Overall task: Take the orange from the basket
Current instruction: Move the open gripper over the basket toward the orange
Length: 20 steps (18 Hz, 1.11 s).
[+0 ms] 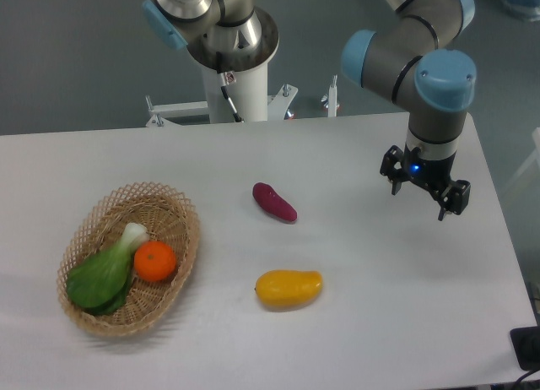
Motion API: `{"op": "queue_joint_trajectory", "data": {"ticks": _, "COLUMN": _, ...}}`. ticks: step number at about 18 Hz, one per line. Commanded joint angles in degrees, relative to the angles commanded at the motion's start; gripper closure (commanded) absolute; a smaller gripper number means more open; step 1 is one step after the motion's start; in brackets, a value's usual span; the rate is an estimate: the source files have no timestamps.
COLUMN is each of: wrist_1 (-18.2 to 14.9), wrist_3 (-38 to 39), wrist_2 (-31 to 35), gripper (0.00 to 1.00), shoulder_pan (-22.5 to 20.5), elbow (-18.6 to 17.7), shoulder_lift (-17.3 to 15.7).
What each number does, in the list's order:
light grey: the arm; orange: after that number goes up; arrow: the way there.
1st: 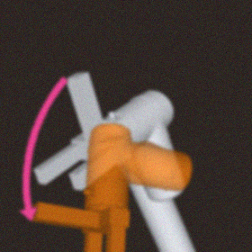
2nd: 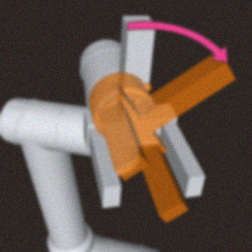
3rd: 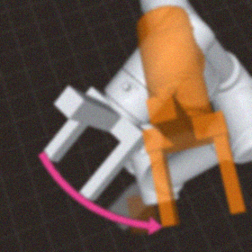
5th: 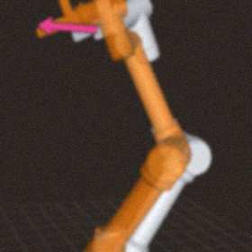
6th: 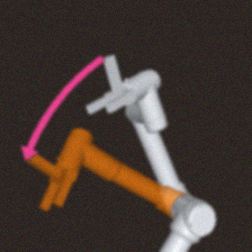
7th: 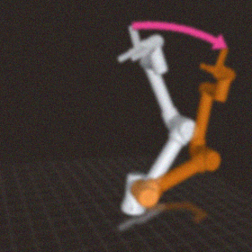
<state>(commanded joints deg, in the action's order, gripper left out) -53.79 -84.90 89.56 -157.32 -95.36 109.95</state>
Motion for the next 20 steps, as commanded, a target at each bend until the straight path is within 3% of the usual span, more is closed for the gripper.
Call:
{"op": "queue_joint_trajectory", "data": {"ticks": 6, "wrist_1": 0.1, "wrist_3": 0.3, "wrist_2": -2.8, "gripper": 0.0, "shoulder_pan": 0.3, "elbow": -1.5, "shoulder_lift": -0.6}}
{"op": "queue_joint_trajectory", "data": {"ticks": 9, "wrist_1": 0.2, "wrist_3": 7.8, "wrist_2": -4.3, "gripper": 0.0, "shoulder_pan": 0.6, "elbow": -3.4, "shoulder_lift": -2.1}}
{"op": "queue_joint_trajectory", "data": {"ticks": 12, "wrist_1": -0.2, "wrist_3": 11.0, "wrist_2": -4.5, "gripper": 0.0, "shoulder_pan": 4.1, "elbow": -4.6, "shoulder_lift": -3.9}}
{"op": "queue_joint_trajectory", "data": {"ticks": 14, "wrist_1": -0.1, "wrist_3": 19.9, "wrist_2": -4.4, "gripper": 0.0, "shoulder_pan": 7.7, "elbow": -6.7, "shoulder_lift": -5.0}}
{"op": "queue_joint_trajectory", "data": {"ticks": 20, "wrist_1": -0.1, "wrist_3": 34.3, "wrist_2": -3.9, "gripper": 0.0, "shoulder_pan": 16.8, "elbow": -6.3, "shoulder_lift": -5.0}}
